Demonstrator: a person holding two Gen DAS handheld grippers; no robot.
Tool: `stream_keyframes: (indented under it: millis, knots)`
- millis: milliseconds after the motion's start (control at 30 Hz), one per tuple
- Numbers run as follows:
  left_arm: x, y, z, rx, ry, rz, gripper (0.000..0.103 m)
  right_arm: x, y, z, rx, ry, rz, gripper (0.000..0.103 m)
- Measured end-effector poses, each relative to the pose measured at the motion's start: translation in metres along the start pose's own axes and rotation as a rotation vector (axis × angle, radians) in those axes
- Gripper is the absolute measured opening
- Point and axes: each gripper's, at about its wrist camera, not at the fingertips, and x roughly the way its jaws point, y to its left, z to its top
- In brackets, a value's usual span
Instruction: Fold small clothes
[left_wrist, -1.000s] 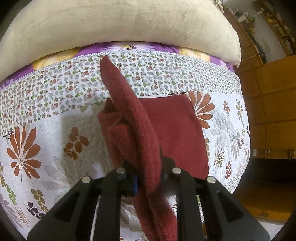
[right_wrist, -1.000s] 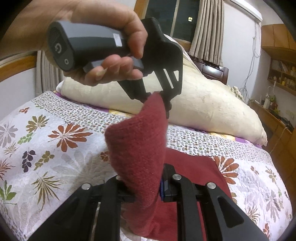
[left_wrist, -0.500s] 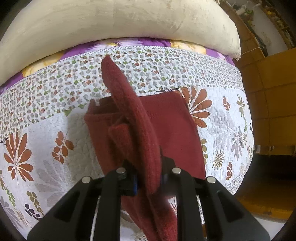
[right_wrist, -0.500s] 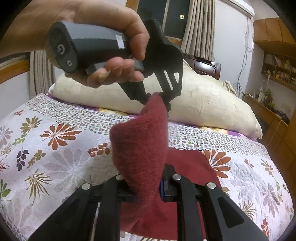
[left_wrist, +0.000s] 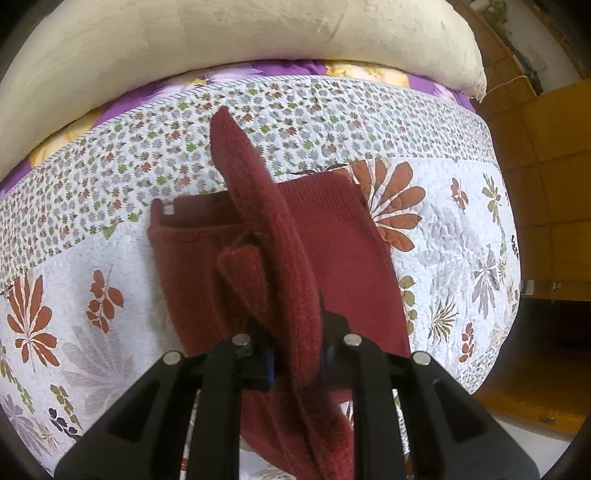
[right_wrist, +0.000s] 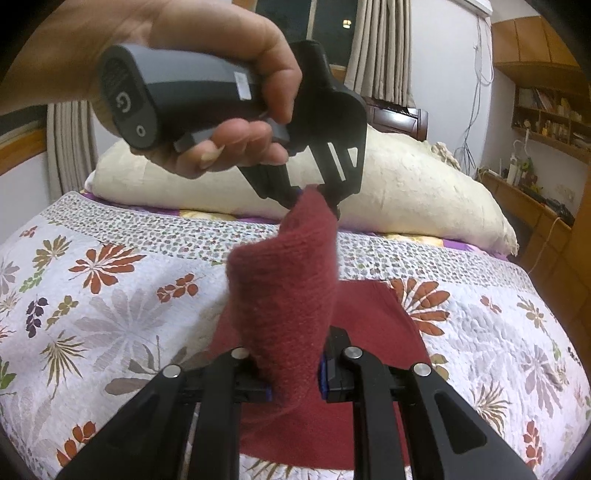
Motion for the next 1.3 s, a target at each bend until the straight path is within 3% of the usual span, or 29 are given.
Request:
stream_keyframes:
  millis: [567, 1000, 1133, 1200, 1267, 1300]
  knots:
    - [0.058, -0.052, 0.009, 0.034, 0.062, 0.105, 0.014, 0.014, -0.045, -0.030, 0.112, 0.052, 0.015, 0.017]
    - [0.118, -0.088, 0.011, 0.035, 0.107, 0.180, 0.017, 0.029, -0.091, -0.065, 0.309, 0.136, 0.134, 0.017]
    - [0.118, -0.097, 0.010, -0.001, 0.037, 0.162, 0.032, 0.033, -0.102, -0.078, 0.346, 0.152, 0.174, 0.017]
    - [0.107, -0.106, 0.010, 0.015, -0.038, 0.138, 0.060, 0.036, -0.106, -0.084, 0.353, 0.160, 0.195, 0.017]
    - [0.091, -0.113, 0.007, 0.057, -0.127, 0.110, 0.070, 0.041, -0.117, -0.093, 0.403, 0.182, 0.244, 0.020]
    - [0.086, -0.112, 0.006, 0.068, -0.144, 0.093, 0.070, 0.043, -0.125, -0.099, 0.447, 0.185, 0.279, 0.023]
